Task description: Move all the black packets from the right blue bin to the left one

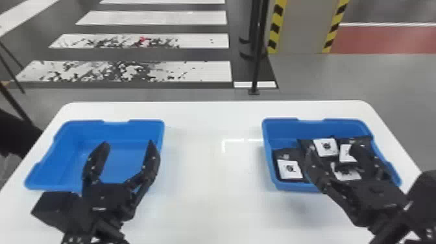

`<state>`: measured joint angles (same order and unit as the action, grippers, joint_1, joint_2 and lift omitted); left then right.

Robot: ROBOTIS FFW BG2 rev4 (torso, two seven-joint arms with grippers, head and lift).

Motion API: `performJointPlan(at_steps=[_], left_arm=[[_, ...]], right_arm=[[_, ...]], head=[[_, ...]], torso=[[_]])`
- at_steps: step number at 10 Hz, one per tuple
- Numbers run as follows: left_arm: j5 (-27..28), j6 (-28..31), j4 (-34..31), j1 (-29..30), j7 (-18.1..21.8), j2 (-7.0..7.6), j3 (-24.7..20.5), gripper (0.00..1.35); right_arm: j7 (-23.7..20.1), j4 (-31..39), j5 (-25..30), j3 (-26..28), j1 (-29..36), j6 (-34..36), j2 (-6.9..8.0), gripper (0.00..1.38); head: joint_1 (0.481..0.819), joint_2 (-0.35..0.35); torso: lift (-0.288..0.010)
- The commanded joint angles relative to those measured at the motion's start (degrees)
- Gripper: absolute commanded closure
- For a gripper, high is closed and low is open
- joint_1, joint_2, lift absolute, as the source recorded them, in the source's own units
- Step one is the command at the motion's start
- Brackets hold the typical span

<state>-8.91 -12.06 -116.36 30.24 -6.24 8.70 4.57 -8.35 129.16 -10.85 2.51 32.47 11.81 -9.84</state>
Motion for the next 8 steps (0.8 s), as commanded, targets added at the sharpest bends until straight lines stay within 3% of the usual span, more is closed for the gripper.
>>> performJointPlan(at_steps=[1, 8], left_arm=[[0.00, -0.03, 0.00, 0.14, 0.00, 0.00, 0.00, 0.20], [-0.68, -0.31, 0.00, 0.28, 0.00, -0.09, -0.23, 0.20]], right_arm=[[0.00, 0.00, 0.00, 0.00, 0.01, 0.00, 0.00, 0.18], [0.00, 0.28, -0.23, -0.11, -0.13, 1.41, 0.00, 0.18]], head=[[0.695, 0.015], [0.695, 0.018]], torso=[[-0.168], [-0.168]])
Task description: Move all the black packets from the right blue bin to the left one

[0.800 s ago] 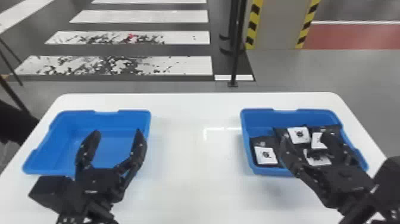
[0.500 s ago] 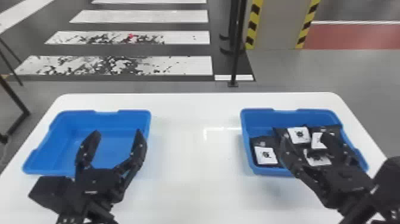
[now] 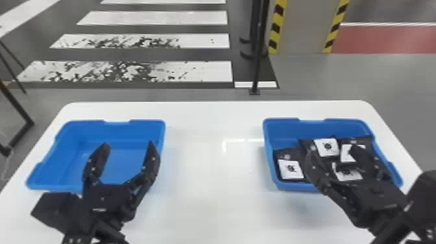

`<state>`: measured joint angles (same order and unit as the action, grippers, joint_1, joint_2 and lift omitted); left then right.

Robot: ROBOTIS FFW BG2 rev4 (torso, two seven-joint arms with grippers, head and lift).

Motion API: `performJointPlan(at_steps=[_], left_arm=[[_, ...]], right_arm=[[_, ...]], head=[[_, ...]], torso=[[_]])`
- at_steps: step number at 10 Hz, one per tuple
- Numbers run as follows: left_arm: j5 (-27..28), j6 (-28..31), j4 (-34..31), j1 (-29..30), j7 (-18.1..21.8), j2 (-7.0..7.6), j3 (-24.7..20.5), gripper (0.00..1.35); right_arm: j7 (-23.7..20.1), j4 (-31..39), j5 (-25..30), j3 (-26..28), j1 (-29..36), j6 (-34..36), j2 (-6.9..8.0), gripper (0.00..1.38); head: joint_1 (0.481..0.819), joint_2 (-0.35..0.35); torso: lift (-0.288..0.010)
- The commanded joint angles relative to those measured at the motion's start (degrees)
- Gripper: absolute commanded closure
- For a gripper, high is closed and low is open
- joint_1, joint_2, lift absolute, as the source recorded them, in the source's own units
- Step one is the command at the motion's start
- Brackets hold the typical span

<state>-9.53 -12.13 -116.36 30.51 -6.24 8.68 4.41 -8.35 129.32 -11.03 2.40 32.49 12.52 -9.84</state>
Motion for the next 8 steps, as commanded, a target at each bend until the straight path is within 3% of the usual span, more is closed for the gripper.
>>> performJointPlan(at_steps=[1, 3, 5, 8], left_arm=[[-0.07, -0.67, 0.00, 0.14, 0.00, -0.06, -0.18, 0.20], [-0.30, -1.38, 0.00, 0.28, 0.35, -0.06, -0.18, 0.20], [-1.21, -0.53, 0.00, 0.28, 0.52, -0.15, -0.53, 0.20], [-2.59, 0.73, 0.00, 0.28, 1.40, -0.06, -0.53, 0.20]], right_arm=[[0.00, 0.26, -0.39, 0.00, -1.42, 4.21, 0.00, 0.18], [0.00, 2.37, -0.16, 0.00, -5.77, 19.40, -0.35, 0.18], [0.00, 1.67, -0.28, 0.00, -10.42, 29.38, -0.62, 0.17], [0.00, -4.38, 1.67, -0.34, -17.73, 35.99, -0.88, 0.18]], head=[[0.695, 0.019], [0.695, 0.024], [0.695, 0.026], [0.695, 0.015]], torso=[[-0.168], [-0.168], [-0.168], [-0.168]])
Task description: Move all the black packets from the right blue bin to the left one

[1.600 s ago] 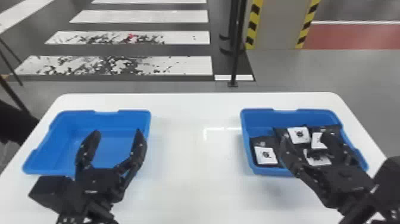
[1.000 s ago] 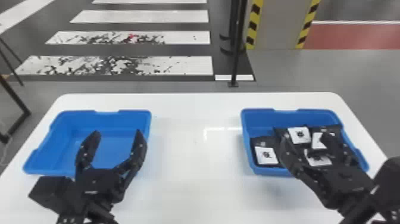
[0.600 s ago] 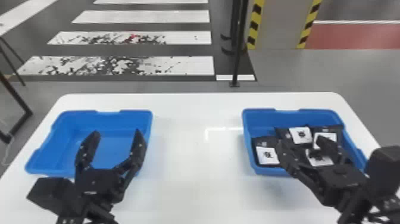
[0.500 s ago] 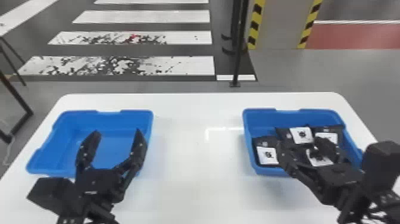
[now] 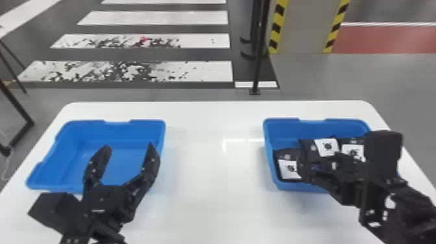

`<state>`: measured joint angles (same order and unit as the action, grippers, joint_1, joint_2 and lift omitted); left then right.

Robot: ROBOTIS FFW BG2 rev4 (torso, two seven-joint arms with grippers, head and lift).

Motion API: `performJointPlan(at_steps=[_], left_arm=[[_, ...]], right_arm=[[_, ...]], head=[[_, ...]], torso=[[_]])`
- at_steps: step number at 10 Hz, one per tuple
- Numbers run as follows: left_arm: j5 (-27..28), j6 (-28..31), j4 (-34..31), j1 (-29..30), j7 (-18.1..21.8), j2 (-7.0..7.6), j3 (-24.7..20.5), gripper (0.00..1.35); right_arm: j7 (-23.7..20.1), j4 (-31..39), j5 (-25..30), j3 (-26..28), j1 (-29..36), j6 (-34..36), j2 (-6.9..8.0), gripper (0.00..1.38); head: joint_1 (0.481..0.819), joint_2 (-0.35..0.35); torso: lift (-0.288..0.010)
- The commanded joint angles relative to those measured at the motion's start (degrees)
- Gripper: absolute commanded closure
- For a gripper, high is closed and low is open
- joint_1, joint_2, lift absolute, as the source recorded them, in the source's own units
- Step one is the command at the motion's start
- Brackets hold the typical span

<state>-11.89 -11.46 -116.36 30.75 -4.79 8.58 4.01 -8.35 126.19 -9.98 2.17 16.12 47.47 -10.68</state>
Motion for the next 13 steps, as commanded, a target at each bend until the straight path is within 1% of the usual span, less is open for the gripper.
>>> performJointPlan(at_steps=[1, 2, 4, 8, 12, 13], left_arm=[[-0.80, 1.33, 0.00, 0.04, 0.58, 0.04, -0.12, 0.20], [-1.14, 2.04, 0.00, 0.04, 1.02, 0.04, -0.35, 0.20], [-1.14, 2.04, 0.00, 0.04, 1.10, 0.04, -0.35, 0.20], [-1.14, 1.89, 0.00, -0.10, 1.28, 0.21, -0.35, 0.20], [-1.14, 1.89, 0.00, -0.10, 1.28, 0.30, -0.35, 0.20], [-1.14, 1.89, 0.14, -0.10, 1.28, 0.30, -0.35, 0.20]], right_arm=[[0.00, -2.51, 0.72, -0.11, -2.90, 2.44, -0.13, 0.18], [0.09, -3.78, 0.61, -0.11, -4.31, 4.69, -0.13, 0.18], [0.00, -6.45, -1.33, -0.57, -6.98, 8.35, -0.22, 0.18], [0.00, -9.68, -3.16, -3.08, -10.92, 11.58, -0.84, 0.18], [0.35, -11.23, -5.33, -3.88, -12.32, 15.52, -0.92, 0.30], [0.35, -12.07, -6.25, -3.88, -13.03, 15.80, -1.10, 0.41]], head=[[0.695, 0.005], [0.695, -0.004], [0.695, -0.010], [0.695, 0.011], [0.695, 0.033], [0.695, 0.035]], torso=[[-0.168], [-0.168], [-0.168], [-0.168], [-0.168], [-0.168]])
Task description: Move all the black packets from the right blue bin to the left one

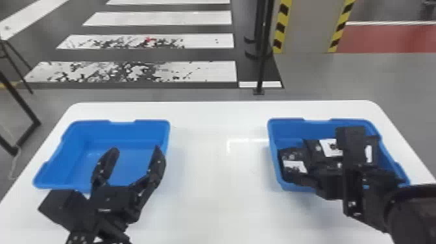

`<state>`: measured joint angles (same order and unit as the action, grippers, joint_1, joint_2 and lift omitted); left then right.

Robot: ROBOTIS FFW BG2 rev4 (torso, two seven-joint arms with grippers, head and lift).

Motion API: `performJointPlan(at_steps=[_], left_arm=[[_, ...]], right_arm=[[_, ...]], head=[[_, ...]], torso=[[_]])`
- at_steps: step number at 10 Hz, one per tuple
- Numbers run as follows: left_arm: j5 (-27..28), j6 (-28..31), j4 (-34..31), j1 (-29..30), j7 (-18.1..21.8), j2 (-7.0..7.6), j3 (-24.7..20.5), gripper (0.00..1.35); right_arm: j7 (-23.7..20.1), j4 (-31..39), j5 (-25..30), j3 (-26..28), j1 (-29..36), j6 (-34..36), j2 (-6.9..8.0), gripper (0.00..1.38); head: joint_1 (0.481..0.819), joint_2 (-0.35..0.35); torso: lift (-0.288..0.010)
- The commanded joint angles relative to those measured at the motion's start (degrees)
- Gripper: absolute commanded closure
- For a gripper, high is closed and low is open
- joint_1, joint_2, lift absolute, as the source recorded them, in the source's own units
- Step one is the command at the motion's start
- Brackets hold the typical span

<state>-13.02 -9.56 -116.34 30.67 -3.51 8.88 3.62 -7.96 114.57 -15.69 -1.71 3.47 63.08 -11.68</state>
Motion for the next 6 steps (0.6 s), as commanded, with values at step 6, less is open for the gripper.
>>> performJointPlan(at_steps=[6], left_arm=[[-0.91, -0.28, 0.11, -0.01, -0.53, 0.00, 0.26, 0.20]], right_arm=[[-0.04, -1.58, -6.59, 0.00, 0.32, -4.02, -0.19, 1.15]], head=[[0.695, 0.065]], torso=[[-0.168]])
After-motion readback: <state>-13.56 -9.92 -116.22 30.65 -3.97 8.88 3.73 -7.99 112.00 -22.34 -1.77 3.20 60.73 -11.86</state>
